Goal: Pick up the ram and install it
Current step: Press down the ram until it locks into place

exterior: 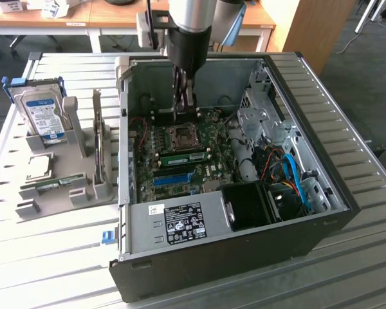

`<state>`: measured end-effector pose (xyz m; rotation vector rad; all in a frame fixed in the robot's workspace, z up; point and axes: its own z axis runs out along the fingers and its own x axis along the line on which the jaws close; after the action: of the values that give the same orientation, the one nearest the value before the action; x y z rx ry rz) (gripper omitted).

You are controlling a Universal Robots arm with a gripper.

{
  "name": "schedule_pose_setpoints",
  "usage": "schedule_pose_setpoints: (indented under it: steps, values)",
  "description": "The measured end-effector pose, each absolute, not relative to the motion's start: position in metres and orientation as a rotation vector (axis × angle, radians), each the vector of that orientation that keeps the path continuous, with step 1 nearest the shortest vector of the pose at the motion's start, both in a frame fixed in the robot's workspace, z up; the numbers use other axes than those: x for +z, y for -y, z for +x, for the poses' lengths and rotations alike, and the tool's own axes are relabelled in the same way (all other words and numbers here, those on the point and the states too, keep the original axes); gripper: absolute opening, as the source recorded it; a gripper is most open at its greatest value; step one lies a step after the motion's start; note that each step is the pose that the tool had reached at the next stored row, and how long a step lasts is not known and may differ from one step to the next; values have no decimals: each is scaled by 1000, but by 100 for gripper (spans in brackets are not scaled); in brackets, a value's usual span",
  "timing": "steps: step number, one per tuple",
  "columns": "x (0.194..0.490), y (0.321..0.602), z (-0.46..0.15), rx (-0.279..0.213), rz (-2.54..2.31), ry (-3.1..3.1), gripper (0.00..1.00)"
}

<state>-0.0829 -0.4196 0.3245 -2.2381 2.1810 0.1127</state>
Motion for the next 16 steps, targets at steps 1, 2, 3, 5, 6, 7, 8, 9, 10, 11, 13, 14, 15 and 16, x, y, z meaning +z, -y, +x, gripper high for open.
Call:
schedule_pose_setpoints:
  steps: [1,2,3,5,6,7,8,9,10,11,13,14,15,16]
  values:
    - [326,420,-83,113,-2238,-2181,11]
    - [328,420,-83,113,-2238,-2181,11]
    - [330,420,-83,113,-2238,-2181,11]
    - [334,420,-83,113,-2238,-2181,11]
    - [336,420,-83,113,-2238,-2181,11]
    - [337,420,-83,113,-2238,-2181,11]
    - [337,420,-83,113,-2238,-2181,11]
    - [337,420,-83,113,-2238,-2181,11]
    - [337,420,-83,113,-2238,-2181,11]
    - [337,420,-83,113,-2238,-2181,11]
    - [337,420,-83,113,-2238,-2181,11]
    - [338,420,-82,113,-2238,-2181,11]
    - [338,420,-81,113,-2238,-2181,11]
    - [338,420,-80,113,-2238,-2181,11]
